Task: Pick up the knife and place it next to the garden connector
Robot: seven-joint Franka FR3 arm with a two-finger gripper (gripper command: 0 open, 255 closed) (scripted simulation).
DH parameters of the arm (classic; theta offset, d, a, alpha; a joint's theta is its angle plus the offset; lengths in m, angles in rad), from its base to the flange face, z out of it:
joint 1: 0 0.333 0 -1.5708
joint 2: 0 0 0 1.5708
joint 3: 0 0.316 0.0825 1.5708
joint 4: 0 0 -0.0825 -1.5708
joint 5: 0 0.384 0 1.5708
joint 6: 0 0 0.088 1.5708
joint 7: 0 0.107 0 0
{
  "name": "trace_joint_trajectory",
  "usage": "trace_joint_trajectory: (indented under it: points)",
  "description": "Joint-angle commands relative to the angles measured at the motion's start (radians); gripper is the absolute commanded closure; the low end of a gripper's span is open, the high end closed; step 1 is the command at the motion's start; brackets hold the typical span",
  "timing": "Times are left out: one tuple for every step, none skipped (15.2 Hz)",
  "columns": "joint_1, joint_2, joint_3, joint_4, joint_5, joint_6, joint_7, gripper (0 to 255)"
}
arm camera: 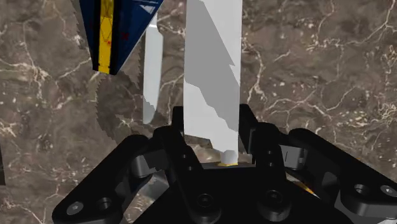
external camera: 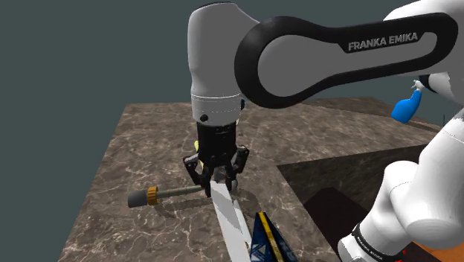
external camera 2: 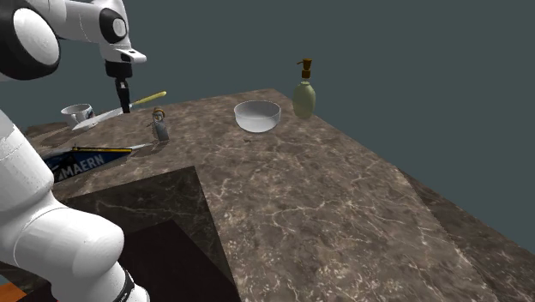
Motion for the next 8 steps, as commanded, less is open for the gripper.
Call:
trace_joint_trajectory:
  points:
    - [0.023, 0.054, 0.027, 0.048, -0.017, 0.01, 0.055, 255]
    - [0.036, 0.079, 0.039, 0.075, -0.027, 0.01, 0.083, 255]
    - [0.05, 0.105, 0.05, 0.103, -0.037, 0.009, 0.111, 255]
    - [0.065, 0.132, 0.061, 0.132, -0.049, 0.008, 0.138, 255]
    - [0.08, 0.16, 0.072, 0.164, -0.062, 0.006, 0.166, 255]
    - [0.097, 0.19, 0.081, 0.196, -0.076, 0.003, 0.194, 255]
    - [0.115, 0.22, 0.089, 0.231, -0.091, -0.001, 0.221, 255]
    - [0.134, 0.252, 0.096, 0.268, -0.106, -0.007, 0.248, 255]
